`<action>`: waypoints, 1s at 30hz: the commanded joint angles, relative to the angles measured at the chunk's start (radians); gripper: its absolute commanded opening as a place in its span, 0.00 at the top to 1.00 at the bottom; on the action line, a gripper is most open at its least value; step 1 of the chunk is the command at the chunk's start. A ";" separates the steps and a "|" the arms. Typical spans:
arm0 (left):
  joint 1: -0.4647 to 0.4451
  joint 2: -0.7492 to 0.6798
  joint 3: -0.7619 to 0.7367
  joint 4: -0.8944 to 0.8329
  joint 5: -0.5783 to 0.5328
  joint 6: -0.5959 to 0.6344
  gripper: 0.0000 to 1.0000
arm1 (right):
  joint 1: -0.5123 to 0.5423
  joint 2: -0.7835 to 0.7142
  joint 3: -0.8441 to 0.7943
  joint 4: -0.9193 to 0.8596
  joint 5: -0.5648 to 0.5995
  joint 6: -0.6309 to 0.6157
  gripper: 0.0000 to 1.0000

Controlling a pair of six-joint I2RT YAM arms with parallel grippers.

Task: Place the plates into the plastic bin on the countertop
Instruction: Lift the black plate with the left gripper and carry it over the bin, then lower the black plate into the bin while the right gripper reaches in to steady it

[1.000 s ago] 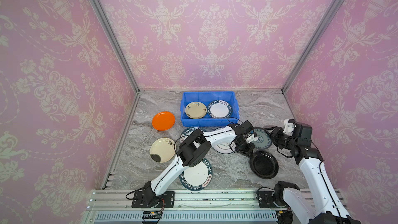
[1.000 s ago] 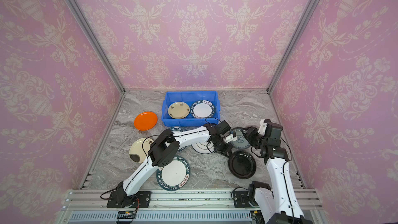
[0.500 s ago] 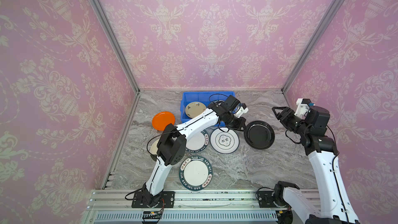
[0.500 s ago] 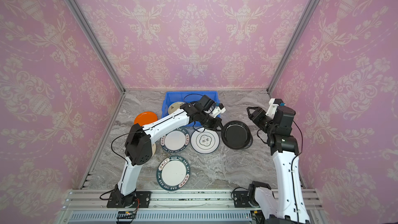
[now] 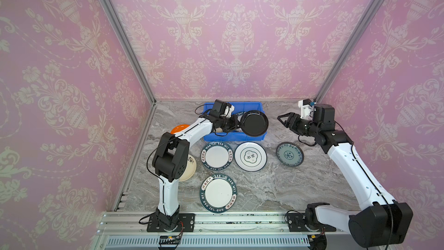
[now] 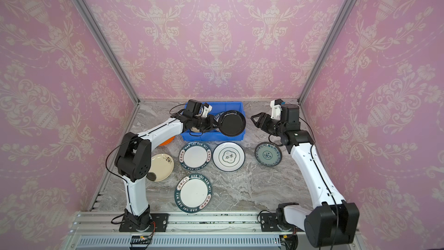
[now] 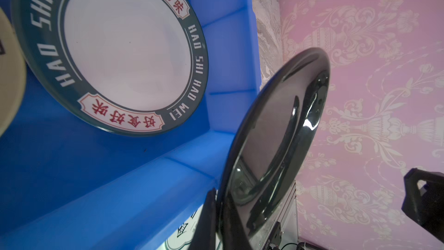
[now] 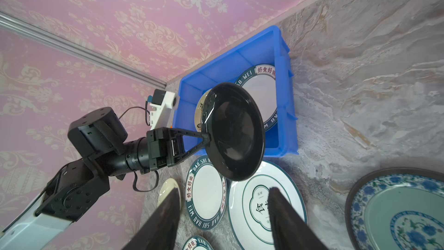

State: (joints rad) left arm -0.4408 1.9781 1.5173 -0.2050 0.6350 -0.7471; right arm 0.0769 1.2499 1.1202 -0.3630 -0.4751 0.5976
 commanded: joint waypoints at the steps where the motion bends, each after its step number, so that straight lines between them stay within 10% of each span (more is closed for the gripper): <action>1: 0.012 -0.067 -0.011 0.088 0.057 -0.049 1.00 | 0.037 0.054 0.044 0.031 0.024 -0.019 0.40; 30: 0.024 -0.108 -0.107 0.175 0.144 -0.084 1.00 | 0.107 0.331 0.195 0.045 0.098 -0.057 0.59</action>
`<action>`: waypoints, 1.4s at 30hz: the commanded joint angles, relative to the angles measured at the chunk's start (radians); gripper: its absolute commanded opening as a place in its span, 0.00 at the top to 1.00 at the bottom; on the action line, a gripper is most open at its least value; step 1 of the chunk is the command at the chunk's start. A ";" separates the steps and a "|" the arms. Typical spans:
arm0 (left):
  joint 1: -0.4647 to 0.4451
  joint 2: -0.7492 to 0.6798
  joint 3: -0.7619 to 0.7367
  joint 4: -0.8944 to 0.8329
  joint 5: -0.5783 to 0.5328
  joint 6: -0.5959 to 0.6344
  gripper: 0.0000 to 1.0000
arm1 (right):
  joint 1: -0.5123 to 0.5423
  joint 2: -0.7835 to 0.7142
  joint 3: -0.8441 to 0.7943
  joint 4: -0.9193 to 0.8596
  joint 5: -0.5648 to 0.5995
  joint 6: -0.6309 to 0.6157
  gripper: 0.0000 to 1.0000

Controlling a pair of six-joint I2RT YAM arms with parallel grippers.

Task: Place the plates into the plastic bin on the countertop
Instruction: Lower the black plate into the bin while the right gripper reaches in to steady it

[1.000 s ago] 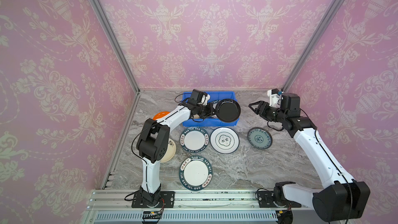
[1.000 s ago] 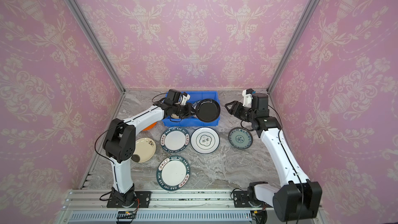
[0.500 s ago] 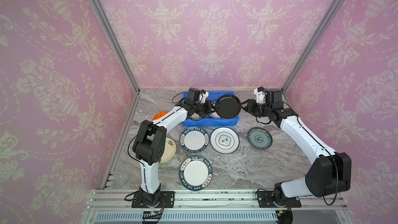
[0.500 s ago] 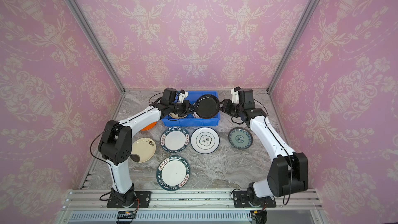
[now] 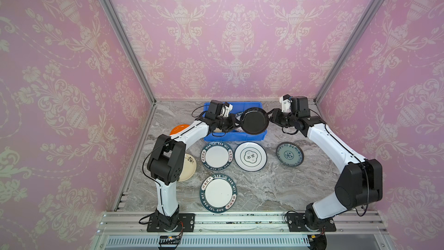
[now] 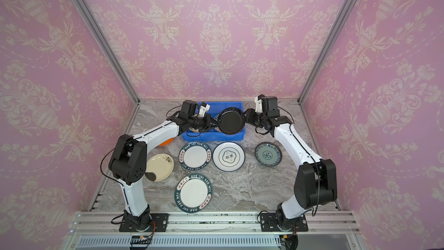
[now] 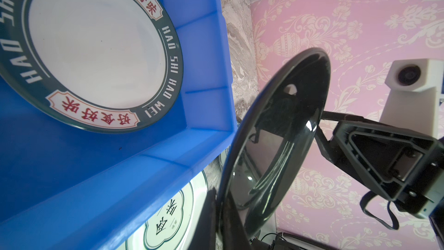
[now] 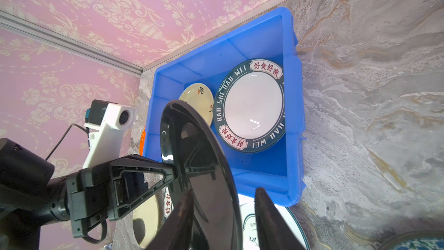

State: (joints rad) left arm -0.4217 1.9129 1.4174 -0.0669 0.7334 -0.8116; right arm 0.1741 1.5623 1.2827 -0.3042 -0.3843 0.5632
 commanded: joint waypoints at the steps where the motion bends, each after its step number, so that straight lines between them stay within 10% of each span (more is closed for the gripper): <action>1: 0.004 -0.042 -0.008 0.039 0.046 -0.021 1.00 | 0.012 0.026 0.035 -0.013 0.005 -0.021 0.63; 3: 0.004 -0.044 -0.008 0.039 0.050 -0.019 1.00 | 0.014 0.034 0.034 -0.007 0.005 -0.018 0.68; 5: 0.004 -0.042 -0.007 0.025 0.048 -0.009 1.00 | 0.015 0.040 0.038 -0.005 0.009 -0.014 1.00; 9: 0.006 -0.040 0.026 -0.075 0.009 0.063 0.91 | 0.015 0.054 0.051 0.004 0.008 -0.012 1.00; 11: 0.013 -0.064 0.029 -0.142 -0.053 0.113 0.04 | 0.015 0.073 0.068 0.007 0.001 -0.006 1.00; 12: 0.018 -0.080 0.032 -0.181 -0.088 0.145 0.01 | 0.017 0.084 0.078 0.010 -0.002 0.000 1.00; 26: 0.127 -0.386 -0.115 -0.337 -0.449 0.449 0.01 | 0.094 0.430 0.403 0.013 -0.098 0.101 1.00; 42: 0.185 -0.383 -0.171 -0.267 -0.230 0.334 0.01 | 0.215 0.759 0.664 0.014 -0.102 0.162 1.00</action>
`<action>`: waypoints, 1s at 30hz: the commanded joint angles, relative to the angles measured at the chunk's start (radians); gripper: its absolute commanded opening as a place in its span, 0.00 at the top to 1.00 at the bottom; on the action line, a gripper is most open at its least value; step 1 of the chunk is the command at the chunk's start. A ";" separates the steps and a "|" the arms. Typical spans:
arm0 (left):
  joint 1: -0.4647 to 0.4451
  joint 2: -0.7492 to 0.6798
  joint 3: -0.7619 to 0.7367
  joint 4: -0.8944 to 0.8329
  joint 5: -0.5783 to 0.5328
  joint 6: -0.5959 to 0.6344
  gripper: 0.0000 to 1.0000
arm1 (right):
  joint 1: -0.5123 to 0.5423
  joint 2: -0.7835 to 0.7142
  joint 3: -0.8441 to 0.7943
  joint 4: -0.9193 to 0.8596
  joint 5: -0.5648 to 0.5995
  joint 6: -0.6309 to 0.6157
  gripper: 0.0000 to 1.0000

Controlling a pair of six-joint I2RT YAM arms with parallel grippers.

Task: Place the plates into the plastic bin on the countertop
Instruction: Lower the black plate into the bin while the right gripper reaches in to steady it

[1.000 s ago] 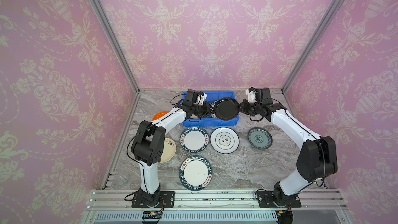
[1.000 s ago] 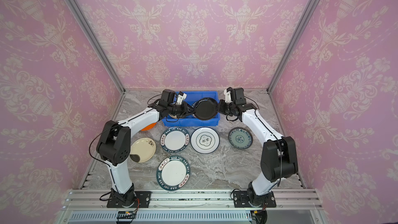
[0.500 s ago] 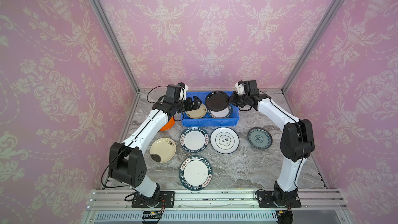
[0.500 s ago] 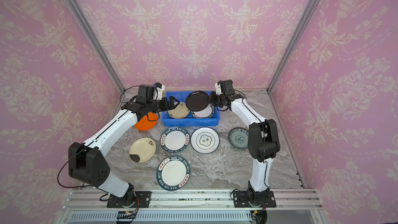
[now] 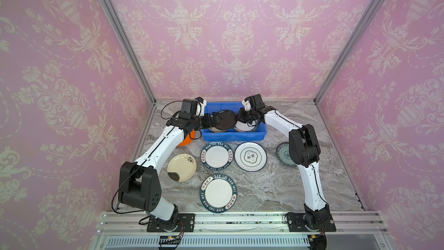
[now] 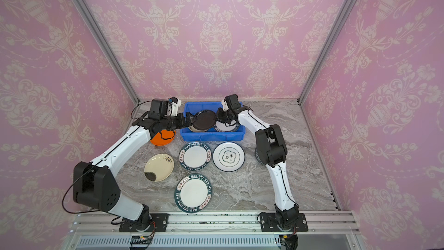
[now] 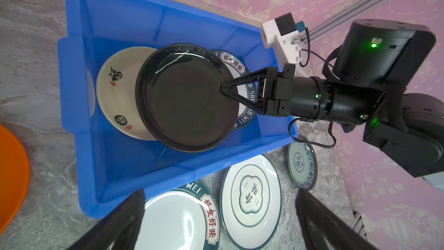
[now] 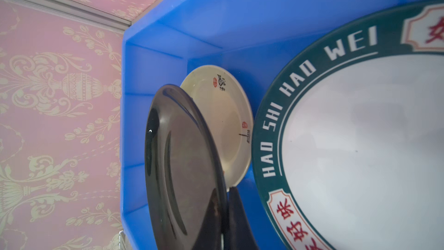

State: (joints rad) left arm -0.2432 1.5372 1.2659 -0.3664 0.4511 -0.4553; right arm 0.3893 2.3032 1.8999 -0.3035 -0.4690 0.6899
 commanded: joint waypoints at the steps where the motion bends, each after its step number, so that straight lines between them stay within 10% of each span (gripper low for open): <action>1: 0.008 -0.011 -0.026 0.034 0.058 -0.022 0.01 | 0.003 0.031 0.057 0.015 -0.016 0.042 1.00; 17: 0.012 -0.029 -0.077 0.034 0.069 -0.019 0.01 | 0.052 0.191 0.263 -0.072 0.039 0.041 0.97; 30: 0.013 -0.038 -0.093 0.046 0.072 -0.011 0.01 | 0.072 0.217 0.341 -0.222 0.156 -0.034 0.65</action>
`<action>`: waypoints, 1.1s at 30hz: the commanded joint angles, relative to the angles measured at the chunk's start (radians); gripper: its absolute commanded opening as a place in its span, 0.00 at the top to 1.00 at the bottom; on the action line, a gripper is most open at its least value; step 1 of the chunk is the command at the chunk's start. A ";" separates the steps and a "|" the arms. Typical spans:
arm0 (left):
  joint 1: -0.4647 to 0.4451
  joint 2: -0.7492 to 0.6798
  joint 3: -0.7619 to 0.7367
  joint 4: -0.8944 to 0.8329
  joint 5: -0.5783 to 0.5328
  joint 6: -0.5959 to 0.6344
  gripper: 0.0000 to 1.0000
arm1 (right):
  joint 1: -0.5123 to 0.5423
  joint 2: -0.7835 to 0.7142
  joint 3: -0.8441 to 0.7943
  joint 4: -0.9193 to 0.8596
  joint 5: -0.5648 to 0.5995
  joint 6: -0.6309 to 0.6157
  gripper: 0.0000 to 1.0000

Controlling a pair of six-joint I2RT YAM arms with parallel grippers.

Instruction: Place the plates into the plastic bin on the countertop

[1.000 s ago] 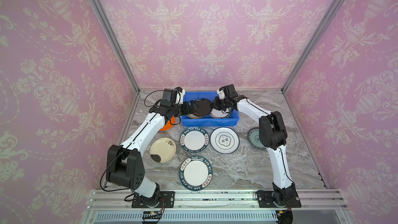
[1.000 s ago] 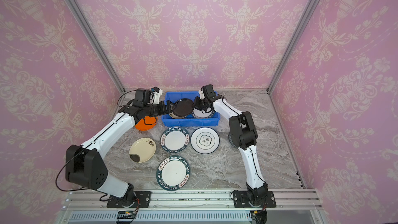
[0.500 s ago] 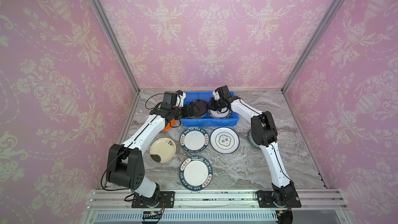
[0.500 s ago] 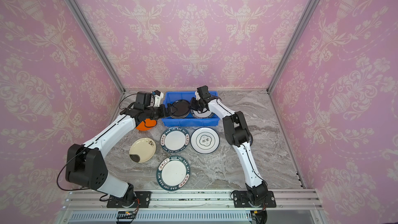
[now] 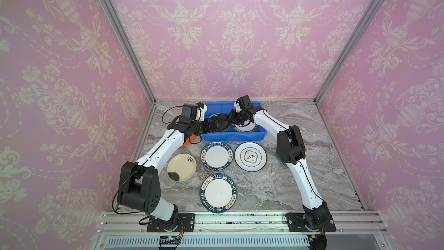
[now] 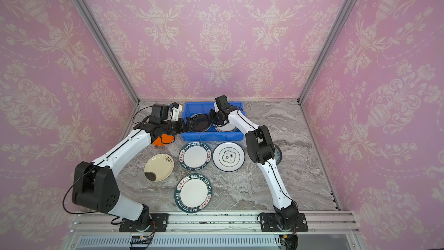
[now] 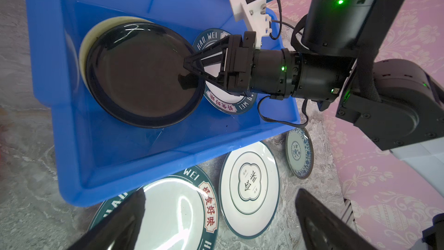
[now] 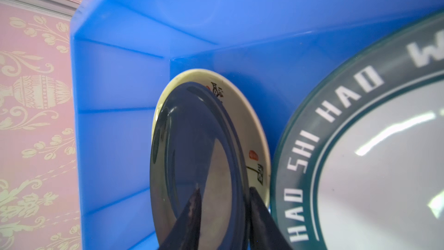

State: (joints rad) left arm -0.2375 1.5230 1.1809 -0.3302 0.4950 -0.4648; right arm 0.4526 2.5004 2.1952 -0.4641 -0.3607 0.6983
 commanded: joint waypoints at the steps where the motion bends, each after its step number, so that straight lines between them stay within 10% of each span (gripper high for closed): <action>1: 0.007 -0.023 -0.007 0.010 0.028 -0.002 0.01 | 0.011 0.021 0.051 -0.072 0.056 -0.047 0.64; 33: 0.007 0.001 -0.009 0.021 0.031 -0.009 0.01 | 0.037 0.066 0.214 -0.247 0.215 -0.125 0.44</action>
State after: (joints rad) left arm -0.2375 1.5219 1.1809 -0.3294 0.4969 -0.4648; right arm 0.4805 2.6011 2.3909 -0.6353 -0.2134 0.6212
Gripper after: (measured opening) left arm 0.993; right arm 0.545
